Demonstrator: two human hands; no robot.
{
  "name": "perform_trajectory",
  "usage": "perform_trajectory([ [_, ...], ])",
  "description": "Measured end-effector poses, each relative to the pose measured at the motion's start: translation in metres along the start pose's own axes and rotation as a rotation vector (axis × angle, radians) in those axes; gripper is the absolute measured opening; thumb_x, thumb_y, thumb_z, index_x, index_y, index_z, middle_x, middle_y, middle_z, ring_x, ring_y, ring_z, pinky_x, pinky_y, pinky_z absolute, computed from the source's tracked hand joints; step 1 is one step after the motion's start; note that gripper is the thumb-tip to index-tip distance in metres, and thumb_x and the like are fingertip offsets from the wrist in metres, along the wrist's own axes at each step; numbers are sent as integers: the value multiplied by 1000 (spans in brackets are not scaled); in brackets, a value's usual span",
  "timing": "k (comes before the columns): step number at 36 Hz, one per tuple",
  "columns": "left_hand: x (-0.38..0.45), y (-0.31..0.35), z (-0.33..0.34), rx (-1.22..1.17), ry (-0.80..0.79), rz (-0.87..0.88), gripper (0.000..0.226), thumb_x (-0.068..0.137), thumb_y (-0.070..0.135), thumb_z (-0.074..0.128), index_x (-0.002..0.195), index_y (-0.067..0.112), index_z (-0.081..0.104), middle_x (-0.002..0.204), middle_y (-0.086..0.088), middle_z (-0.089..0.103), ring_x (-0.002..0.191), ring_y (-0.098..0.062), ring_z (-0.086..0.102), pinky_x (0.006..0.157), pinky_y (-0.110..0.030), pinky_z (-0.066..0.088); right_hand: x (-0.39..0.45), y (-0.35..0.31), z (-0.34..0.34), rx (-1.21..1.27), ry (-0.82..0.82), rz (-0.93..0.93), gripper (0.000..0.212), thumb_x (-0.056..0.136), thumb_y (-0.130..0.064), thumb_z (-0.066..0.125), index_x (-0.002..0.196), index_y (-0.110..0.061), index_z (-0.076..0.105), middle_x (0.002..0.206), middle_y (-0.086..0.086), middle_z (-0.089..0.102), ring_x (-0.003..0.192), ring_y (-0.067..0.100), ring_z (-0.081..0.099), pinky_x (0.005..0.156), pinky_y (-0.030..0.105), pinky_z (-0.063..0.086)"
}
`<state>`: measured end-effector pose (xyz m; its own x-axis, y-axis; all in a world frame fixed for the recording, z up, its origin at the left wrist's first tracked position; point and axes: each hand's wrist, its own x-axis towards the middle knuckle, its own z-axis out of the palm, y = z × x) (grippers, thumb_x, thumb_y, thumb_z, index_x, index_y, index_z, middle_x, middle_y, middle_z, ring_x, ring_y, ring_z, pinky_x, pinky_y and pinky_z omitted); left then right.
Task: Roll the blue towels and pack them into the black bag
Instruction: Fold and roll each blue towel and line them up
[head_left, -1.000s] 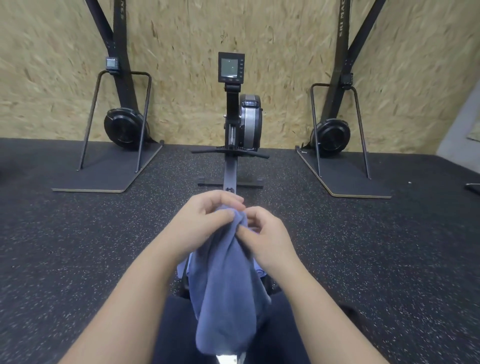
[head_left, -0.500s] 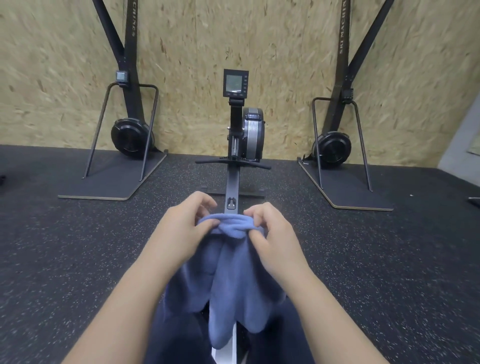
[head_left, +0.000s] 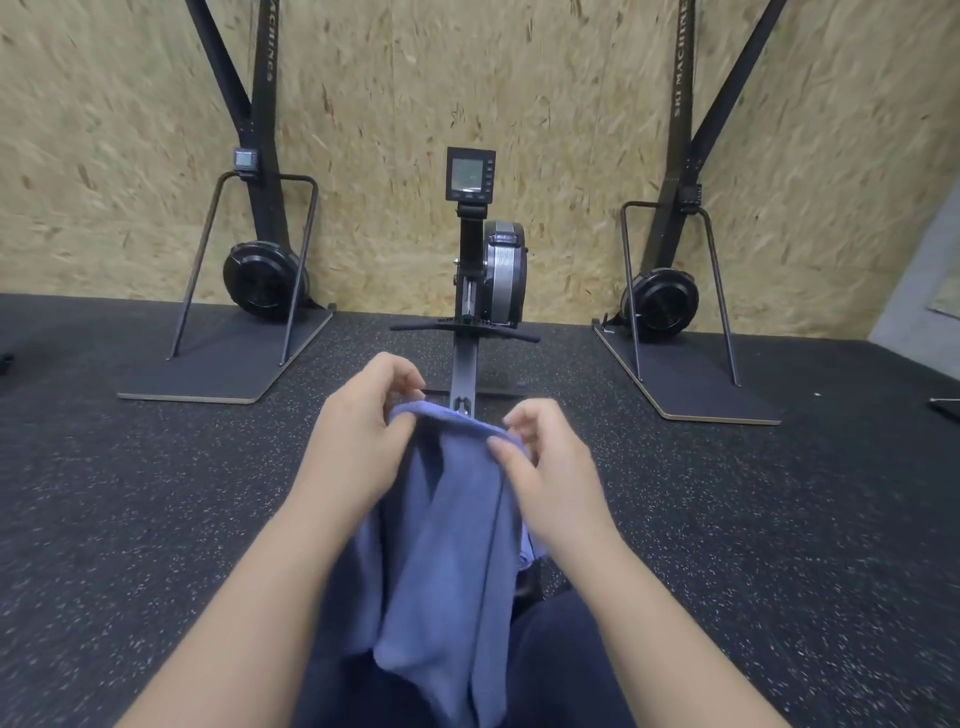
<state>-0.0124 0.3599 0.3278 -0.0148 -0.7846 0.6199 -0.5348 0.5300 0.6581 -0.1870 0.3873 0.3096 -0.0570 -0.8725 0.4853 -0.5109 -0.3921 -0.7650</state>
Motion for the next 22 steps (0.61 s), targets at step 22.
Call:
perform_trajectory([
  [22,-8,-35,-18,123,-87,-291,14,81,29,73,73,26,62,77,10,65,75,-10,58,61,-25,39,37,21,-50,-161,105,133,19,86,-24,69,73,-16,58,72,-3,60,64,9,49,56,12,36],
])
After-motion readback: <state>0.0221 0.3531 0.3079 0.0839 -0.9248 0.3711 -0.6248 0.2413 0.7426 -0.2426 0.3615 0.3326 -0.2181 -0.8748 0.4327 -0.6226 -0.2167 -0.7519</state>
